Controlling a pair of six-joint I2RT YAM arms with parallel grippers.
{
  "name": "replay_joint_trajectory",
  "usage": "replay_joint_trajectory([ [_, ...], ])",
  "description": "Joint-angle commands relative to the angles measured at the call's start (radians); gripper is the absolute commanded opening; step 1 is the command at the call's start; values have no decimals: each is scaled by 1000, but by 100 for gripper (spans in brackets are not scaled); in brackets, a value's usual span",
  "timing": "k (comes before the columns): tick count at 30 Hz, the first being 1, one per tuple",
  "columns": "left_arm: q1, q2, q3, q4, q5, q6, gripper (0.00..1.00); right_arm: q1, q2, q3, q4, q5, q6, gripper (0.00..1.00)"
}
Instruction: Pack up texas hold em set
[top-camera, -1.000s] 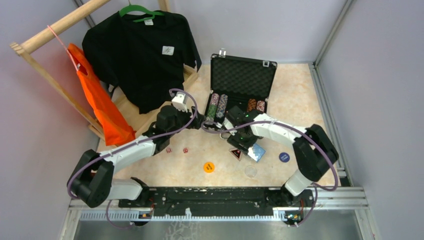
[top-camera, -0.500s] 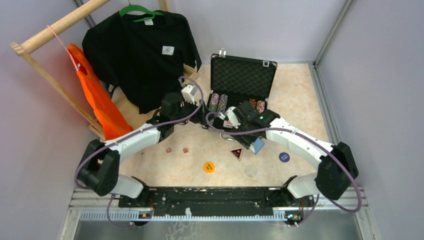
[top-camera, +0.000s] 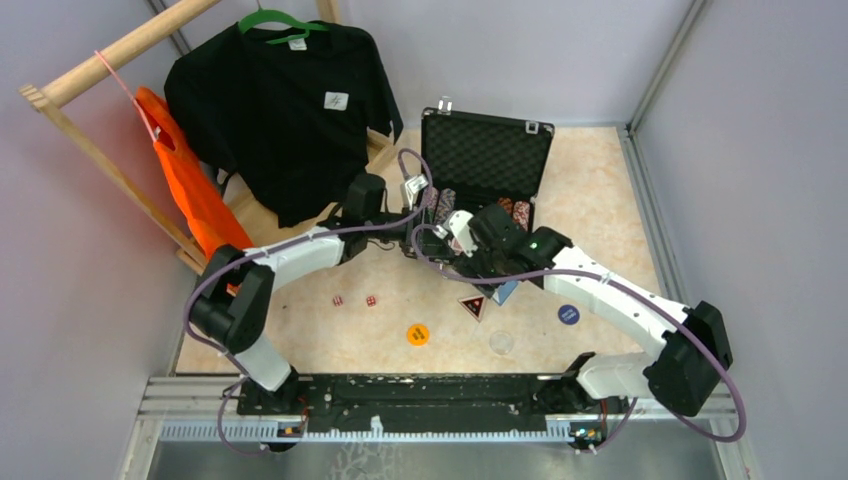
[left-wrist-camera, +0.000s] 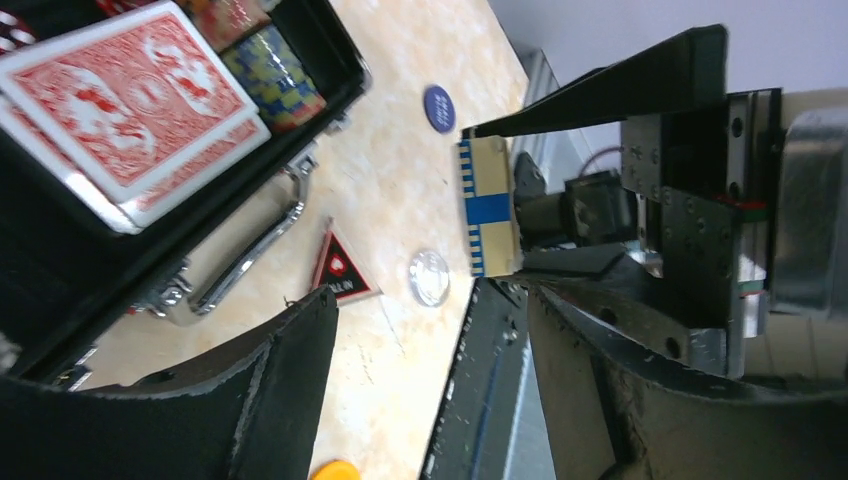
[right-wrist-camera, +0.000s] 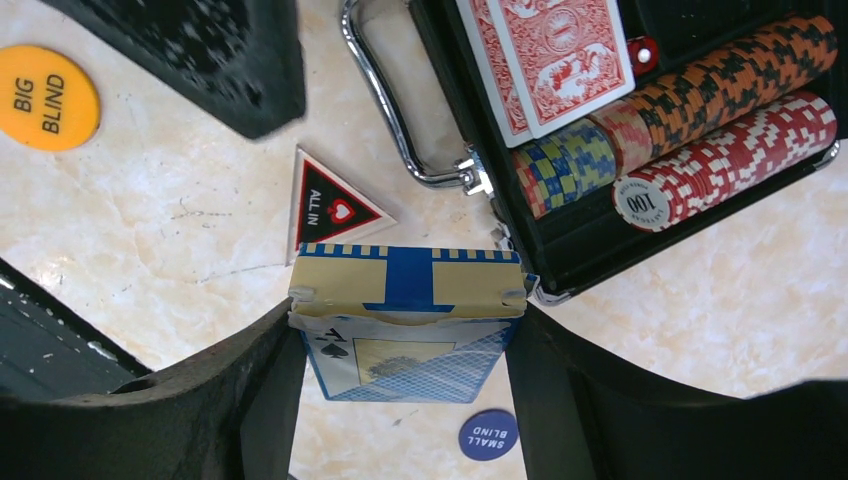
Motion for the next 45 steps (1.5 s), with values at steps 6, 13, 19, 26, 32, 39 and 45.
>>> replay_joint_trajectory([
  [6, -63, 73, 126, -99, 112, -15, 74, 69, -5, 2, 86, 7, -10, 4],
  [13, -90, 104, 147, -160, 87, 9, 73, 88, 3, 21, 107, 8, -14, 4],
  [19, -124, 129, 165, -201, 100, 31, 71, 91, 8, 20, 118, 16, -22, 4],
  [26, -154, 155, 186, -218, 89, 52, 68, 98, 5, 13, 125, 16, -18, 4],
  [32, -164, 184, 196, -223, 89, 44, 58, 100, -5, 3, 136, 12, -14, 4],
  [39, -175, 197, 201, -213, 97, 43, 35, 100, -4, -4, 146, 10, -13, 4],
  [45, -177, 203, 205, -190, 120, 51, 0, 99, -3, -12, 146, 0, -9, 3],
])
